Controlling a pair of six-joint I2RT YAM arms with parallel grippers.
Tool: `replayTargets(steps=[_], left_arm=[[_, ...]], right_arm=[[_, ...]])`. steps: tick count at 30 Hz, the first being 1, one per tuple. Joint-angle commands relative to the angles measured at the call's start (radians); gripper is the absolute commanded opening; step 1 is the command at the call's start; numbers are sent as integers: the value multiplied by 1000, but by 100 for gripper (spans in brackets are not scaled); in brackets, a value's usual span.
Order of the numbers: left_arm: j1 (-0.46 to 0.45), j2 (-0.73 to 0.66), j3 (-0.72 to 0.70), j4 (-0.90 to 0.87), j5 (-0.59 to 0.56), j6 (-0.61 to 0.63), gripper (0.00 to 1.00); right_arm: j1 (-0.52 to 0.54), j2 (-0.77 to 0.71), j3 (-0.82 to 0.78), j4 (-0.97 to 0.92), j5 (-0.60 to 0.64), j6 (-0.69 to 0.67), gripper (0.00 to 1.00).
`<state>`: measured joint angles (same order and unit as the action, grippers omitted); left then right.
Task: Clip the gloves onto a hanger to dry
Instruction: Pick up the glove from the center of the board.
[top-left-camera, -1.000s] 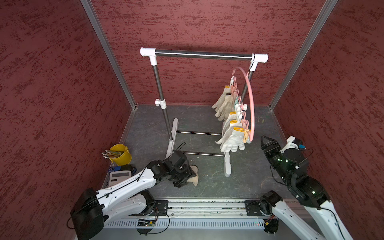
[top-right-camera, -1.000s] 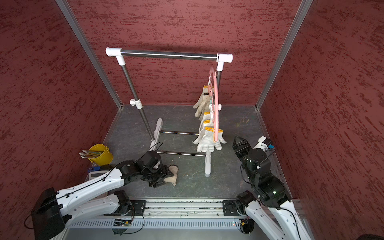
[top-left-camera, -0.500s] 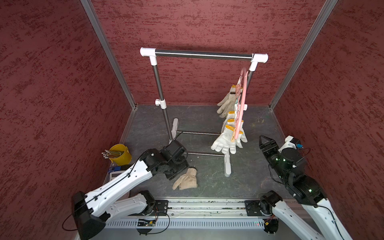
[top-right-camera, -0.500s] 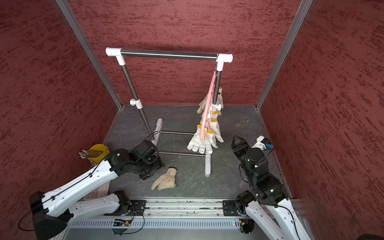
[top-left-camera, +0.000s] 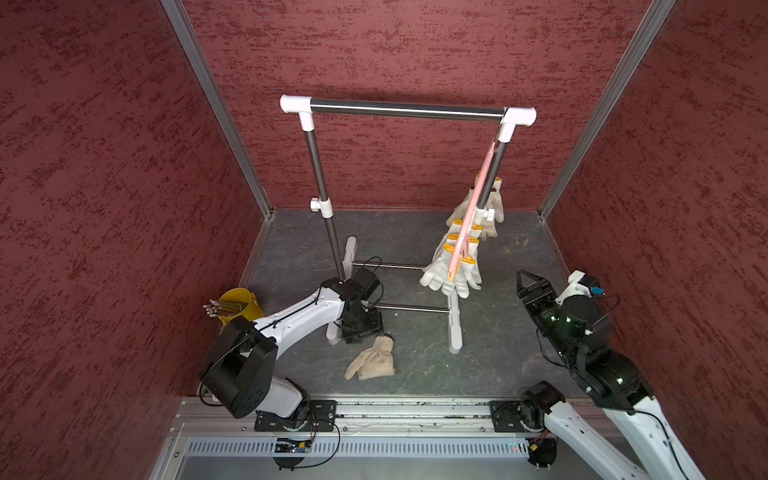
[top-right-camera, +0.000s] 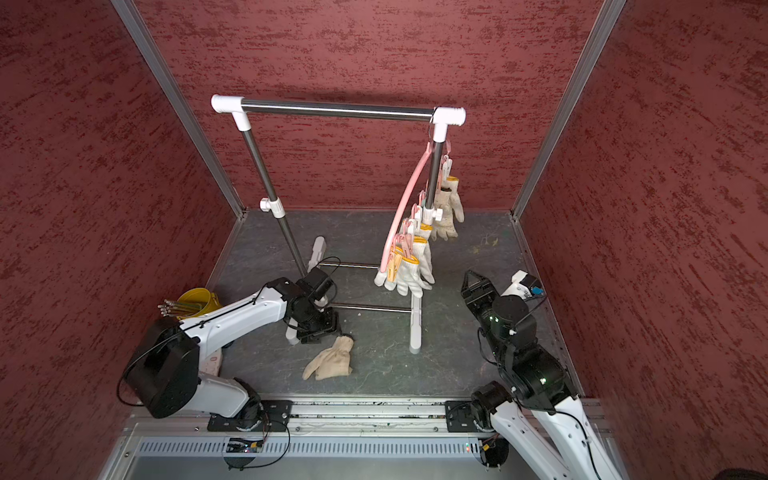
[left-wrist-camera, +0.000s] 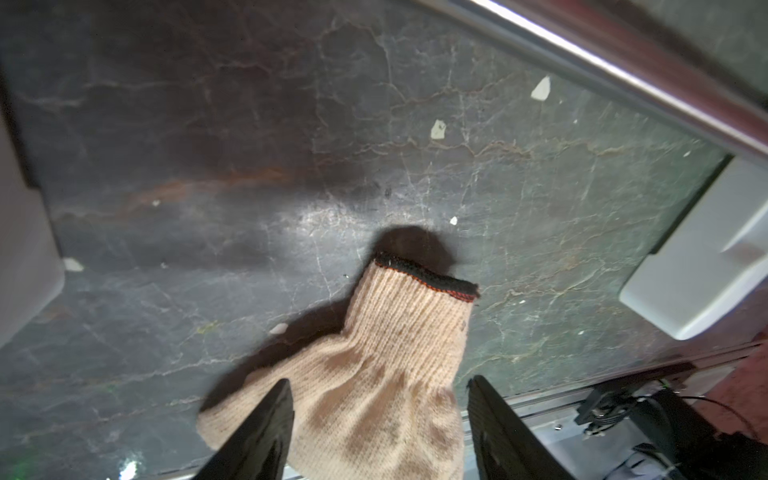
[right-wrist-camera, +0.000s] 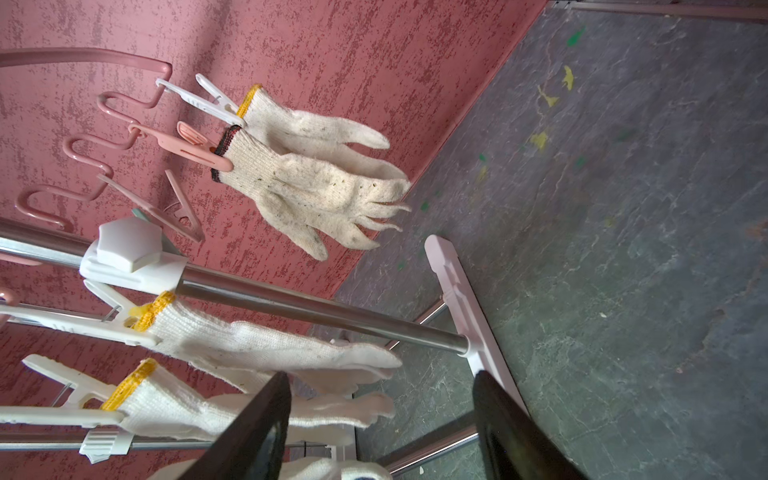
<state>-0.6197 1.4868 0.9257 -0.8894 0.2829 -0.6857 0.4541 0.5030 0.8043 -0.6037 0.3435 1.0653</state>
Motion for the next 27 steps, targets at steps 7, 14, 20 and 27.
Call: replayTargets(steps=[7, 14, 20, 27], left_arm=[[-94, 137, -27, 96, -46, 74, 72], [-133, 187, 0, 126, -98, 54, 26], [-156, 140, 31, 47, -217, 30, 0], [-236, -214, 146, -53, -407, 21, 0]], right_arm=[[-3, -16, 45, -39, -2, -16, 70], [-4, -23, 67, -64, 17, -19, 69], [-3, -24, 69, -67, 16, -16, 69], [-3, -24, 80, 65, -231, -145, 70]])
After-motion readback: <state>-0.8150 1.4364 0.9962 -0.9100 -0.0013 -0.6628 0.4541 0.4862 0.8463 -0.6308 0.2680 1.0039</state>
